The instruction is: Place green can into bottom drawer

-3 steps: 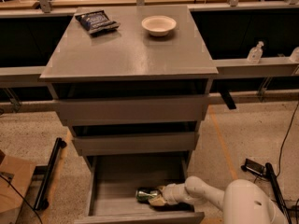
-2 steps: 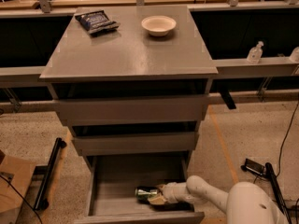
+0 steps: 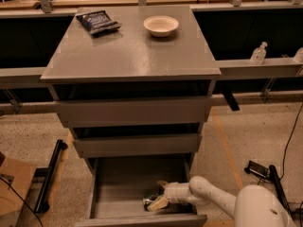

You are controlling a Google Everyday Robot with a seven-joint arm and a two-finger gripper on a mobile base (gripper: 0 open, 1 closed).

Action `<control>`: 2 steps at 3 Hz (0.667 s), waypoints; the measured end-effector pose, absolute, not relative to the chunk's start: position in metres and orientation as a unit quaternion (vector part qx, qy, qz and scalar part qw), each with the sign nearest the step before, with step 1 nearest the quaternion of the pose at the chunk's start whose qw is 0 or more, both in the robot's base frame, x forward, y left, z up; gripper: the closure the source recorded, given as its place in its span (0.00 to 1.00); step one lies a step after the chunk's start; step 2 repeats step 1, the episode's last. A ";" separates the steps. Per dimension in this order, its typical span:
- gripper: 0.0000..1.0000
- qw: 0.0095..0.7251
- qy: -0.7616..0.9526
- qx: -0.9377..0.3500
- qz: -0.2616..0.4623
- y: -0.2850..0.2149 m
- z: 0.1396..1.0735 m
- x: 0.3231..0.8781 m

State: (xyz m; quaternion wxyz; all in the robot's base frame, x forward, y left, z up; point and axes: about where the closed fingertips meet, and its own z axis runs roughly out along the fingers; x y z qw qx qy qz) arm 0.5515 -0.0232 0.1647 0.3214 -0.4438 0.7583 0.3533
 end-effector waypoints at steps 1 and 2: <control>0.00 0.321 0.758 -0.444 0.353 -0.023 0.165 0.551; 0.00 0.321 0.758 -0.444 0.353 -0.023 0.165 0.551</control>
Offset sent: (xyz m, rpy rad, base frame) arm 0.0000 0.0000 0.0000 0.0000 0.0000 0.0000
